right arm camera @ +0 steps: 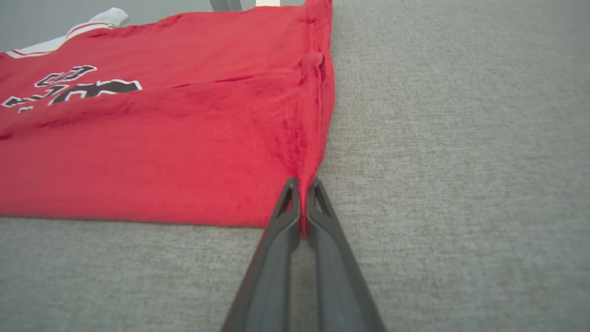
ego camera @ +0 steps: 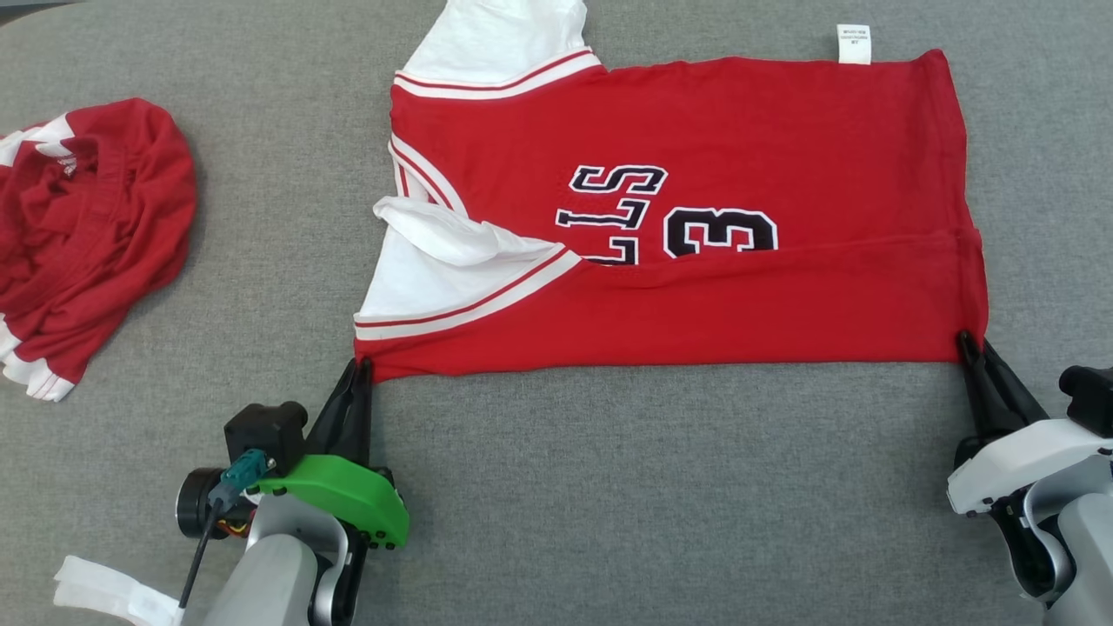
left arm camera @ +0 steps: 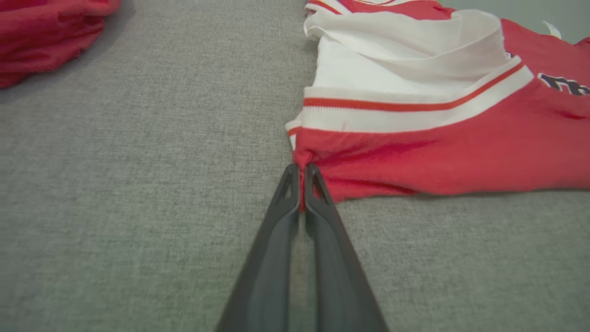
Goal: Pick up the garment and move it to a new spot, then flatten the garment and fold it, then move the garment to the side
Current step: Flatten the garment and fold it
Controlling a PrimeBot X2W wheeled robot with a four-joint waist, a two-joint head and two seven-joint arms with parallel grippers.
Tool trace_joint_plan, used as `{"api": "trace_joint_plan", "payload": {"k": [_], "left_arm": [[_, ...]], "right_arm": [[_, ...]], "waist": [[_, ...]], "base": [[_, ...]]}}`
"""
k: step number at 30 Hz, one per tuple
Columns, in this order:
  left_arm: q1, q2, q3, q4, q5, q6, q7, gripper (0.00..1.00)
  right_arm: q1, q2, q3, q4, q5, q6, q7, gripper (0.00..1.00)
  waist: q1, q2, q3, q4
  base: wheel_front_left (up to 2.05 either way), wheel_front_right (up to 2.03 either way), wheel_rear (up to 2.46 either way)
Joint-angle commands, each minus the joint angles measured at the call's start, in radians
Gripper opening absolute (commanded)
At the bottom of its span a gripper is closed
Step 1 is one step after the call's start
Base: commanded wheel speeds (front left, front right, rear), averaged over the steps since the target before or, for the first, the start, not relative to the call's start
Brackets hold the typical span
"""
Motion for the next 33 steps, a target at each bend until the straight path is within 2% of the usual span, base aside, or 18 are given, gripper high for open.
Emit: {"api": "trace_joint_plan", "payload": {"k": [1, 13, 23, 27, 33], "left_arm": [[0.012, 0.014, 0.006, -0.006, -0.002, -0.002, -0.009, 0.0], [0.118, 0.039, -0.015, -0.116, -0.008, 0.022, 0.027, 0.0], [0.242, 0.055, -0.027, -0.222, -0.023, 0.044, 0.048, 0.0], [0.292, 0.063, -0.035, -0.269, -0.026, 0.056, 0.061, 0.0], [0.366, 0.079, -0.051, -0.326, -0.032, 0.065, 0.085, 0.0]], "right_arm": [[0.002, -0.013, 0.003, 0.001, 0.012, -0.002, -0.003, 0.0], [0.08, -0.07, 0.016, -0.044, 0.06, -0.002, -0.003, 0.0], [0.197, -0.097, -0.006, -0.13, 0.08, -0.002, -0.003, 0.0], [0.257, -0.096, -0.029, -0.167, 0.067, -0.002, -0.003, 0.0], [0.379, -0.061, -0.092, -0.222, 0.043, -0.002, -0.003, 0.0]], "waist": [[0.0, 0.0, -0.004, 0.001], [0.0, 0.0, -0.05, 0.023], [0.0, 0.0, -0.09, 0.028], [0.0, 0.0, -0.099, 0.03], [0.0, 0.0, -0.133, 0.04]], "base": [[0.0, 0.0, 0.0], [0.0, 0.0, 0.0], [0.0, 0.0, 0.0], [0.0, 0.0, 0.0], [0.0, 0.0, 0.0]]}}
